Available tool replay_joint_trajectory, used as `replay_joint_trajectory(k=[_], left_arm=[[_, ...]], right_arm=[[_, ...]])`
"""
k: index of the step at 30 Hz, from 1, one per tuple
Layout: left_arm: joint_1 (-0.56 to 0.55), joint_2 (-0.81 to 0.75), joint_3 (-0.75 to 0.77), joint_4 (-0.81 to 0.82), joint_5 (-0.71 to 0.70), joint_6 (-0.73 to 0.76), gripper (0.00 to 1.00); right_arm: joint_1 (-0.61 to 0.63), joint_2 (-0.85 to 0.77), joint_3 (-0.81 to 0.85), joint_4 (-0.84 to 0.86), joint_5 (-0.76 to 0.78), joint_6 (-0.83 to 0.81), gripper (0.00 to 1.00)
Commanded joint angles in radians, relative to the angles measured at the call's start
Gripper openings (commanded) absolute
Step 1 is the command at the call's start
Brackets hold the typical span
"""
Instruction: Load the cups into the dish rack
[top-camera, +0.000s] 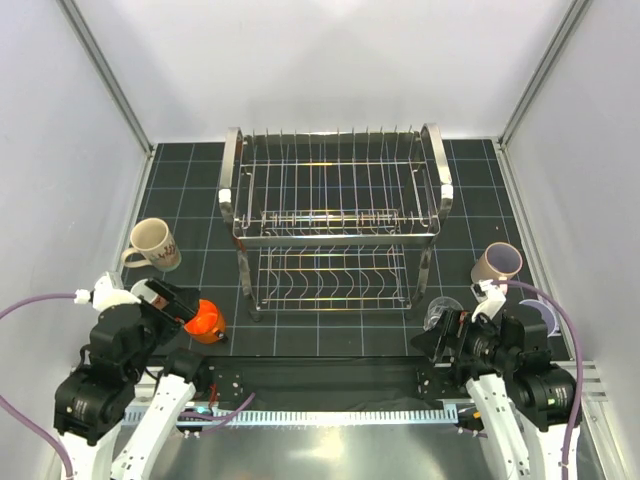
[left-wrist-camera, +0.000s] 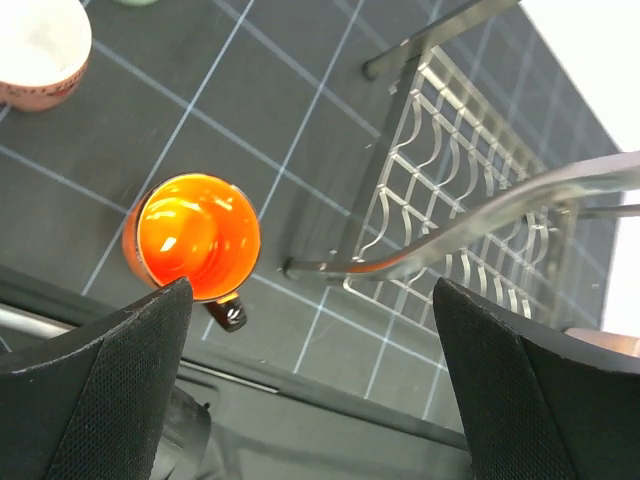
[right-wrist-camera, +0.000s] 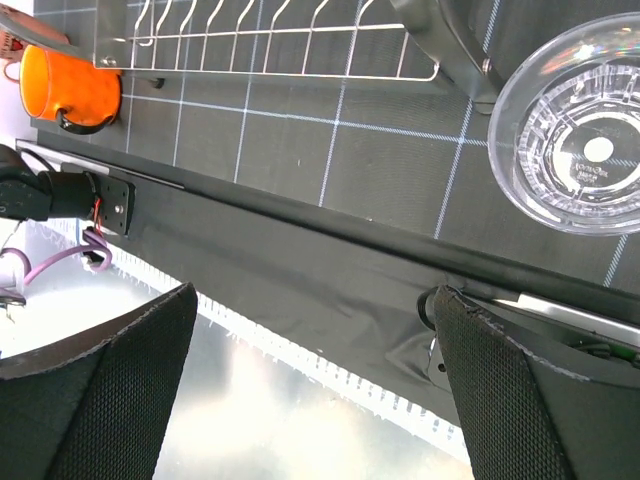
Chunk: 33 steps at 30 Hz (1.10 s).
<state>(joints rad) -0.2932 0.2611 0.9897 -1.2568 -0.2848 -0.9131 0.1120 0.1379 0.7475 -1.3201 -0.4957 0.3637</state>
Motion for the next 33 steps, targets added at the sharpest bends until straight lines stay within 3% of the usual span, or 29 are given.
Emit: replay_joint_trajectory(k=[1, 10, 17, 20, 23, 31, 33], left_arm=[[0.002, 0.042, -0.028, -0.01, -0.01, -0.007, 1.0], [0.002, 0.361, -0.008, -0.068, 0.003, -0.095, 1.0], [0.002, 0.356, -0.078, 0.037, -0.06, -0.208, 0.99], [0.002, 0.359, -0.117, 0.053, -0.096, -0.294, 0.88], [0.002, 0.409, -0.126, 0.037, -0.134, -0.384, 0.86], [0.012, 0.543, -0.172, 0.134, -0.149, -0.437, 0.87], [0.038, 0.581, -0.183, 0.16, -0.146, -0.434, 0.83]], right_arm=[[0.0, 0.038, 0.044, 0.015, 0.014, -0.031, 1.0], [0.023, 0.106, 0.102, 0.021, 0.017, -0.039, 1.0], [0.057, 0.16, 0.188, 0.032, -0.018, -0.055, 1.0], [0.072, 0.175, 0.205, 0.021, -0.023, -0.071, 1.0], [0.086, 0.172, 0.193, 0.019, -0.061, -0.084, 1.0], [0.104, 0.186, 0.217, 0.021, -0.096, -0.092, 1.0], [0.11, 0.193, 0.24, 0.022, -0.095, -0.094, 1.0]])
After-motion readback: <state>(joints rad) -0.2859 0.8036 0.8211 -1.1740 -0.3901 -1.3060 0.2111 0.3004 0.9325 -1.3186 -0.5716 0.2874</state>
